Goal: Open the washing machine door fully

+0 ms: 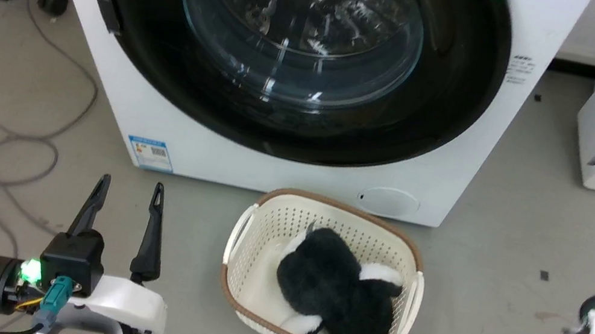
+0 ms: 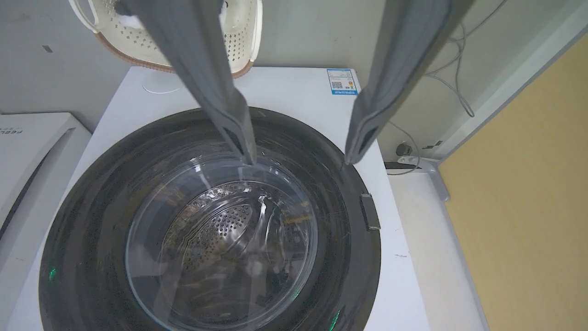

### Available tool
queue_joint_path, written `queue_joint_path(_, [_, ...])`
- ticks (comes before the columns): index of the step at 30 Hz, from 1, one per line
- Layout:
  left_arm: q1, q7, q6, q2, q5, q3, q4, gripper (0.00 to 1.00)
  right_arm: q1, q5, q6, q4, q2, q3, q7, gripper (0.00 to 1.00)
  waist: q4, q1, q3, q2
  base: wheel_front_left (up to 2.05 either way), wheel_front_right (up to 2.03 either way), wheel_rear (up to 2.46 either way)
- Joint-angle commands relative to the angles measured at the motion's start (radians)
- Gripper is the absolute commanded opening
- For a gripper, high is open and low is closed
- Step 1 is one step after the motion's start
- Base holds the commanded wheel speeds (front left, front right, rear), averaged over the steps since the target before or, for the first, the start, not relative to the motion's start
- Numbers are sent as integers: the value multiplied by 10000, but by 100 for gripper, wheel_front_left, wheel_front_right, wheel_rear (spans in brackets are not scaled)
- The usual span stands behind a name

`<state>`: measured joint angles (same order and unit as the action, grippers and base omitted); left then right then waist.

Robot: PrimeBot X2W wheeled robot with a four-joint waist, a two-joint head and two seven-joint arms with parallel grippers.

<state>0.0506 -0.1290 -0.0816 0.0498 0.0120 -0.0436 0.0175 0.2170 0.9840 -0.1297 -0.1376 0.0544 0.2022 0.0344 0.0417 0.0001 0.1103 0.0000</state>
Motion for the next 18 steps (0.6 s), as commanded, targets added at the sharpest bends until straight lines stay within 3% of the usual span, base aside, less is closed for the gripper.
queue_joint_path(1, [218, -109, -81, 4, 14, -16, 69, 100, 403, 380, -6, -198, 108, 149, -81, 0, 95, -1, 187, 0, 0, 0, 0])
queue_joint_path(18, [1124, -464, -466, 4, 211, -325, 258, 100, 4193, 1547, -7, -2553, 1224, 353, -404, 0, 707, -1, 1661, 0, 0, 0, 0])
